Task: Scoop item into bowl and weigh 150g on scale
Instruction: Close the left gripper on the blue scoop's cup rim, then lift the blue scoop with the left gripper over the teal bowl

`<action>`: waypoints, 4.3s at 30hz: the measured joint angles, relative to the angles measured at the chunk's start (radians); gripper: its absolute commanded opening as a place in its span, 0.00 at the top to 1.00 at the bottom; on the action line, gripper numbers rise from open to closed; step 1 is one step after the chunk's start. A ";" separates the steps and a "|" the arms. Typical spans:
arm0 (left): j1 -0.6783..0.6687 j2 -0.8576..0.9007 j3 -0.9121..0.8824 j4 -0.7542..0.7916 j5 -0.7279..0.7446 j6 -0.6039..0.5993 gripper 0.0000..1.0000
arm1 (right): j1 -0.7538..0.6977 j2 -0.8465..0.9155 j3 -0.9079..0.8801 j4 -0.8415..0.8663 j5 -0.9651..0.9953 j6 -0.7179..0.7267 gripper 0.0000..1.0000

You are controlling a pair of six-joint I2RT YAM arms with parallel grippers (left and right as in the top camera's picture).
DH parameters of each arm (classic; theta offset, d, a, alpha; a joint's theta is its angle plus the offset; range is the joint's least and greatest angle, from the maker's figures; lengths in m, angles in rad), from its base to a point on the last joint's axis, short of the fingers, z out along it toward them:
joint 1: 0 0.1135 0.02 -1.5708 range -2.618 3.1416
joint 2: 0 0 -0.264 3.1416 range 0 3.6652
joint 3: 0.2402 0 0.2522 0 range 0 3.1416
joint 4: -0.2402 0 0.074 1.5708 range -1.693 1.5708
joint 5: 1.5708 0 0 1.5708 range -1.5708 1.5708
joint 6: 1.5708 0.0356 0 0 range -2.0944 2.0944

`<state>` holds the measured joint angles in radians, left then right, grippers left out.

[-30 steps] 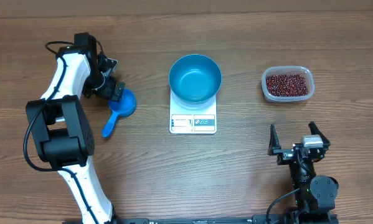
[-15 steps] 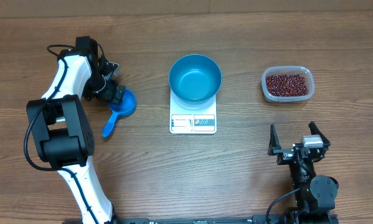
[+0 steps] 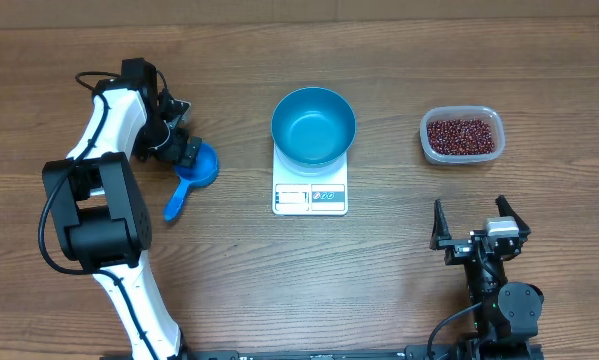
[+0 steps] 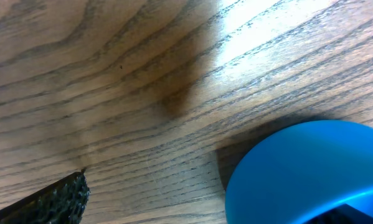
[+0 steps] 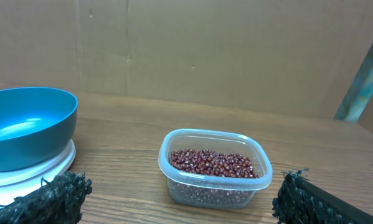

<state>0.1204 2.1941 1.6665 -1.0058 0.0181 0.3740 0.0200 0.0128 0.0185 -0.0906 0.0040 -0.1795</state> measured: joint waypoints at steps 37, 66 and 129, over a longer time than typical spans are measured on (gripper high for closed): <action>0.000 0.000 0.000 -0.018 0.000 0.000 0.00 | 0.000 0.000 0.000 0.001 0.000 -0.001 0.00; 0.000 -0.002 -0.044 0.028 -0.008 0.000 0.06 | 0.000 0.000 0.000 0.001 0.000 0.000 0.00; 0.004 -0.011 -0.044 0.095 0.020 0.007 0.96 | 0.000 0.000 0.000 0.001 0.000 0.000 0.00</action>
<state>0.1246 2.1826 1.6222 -0.9108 0.0380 0.3809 0.0204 0.0128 0.0181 -0.0898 0.0036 -0.1799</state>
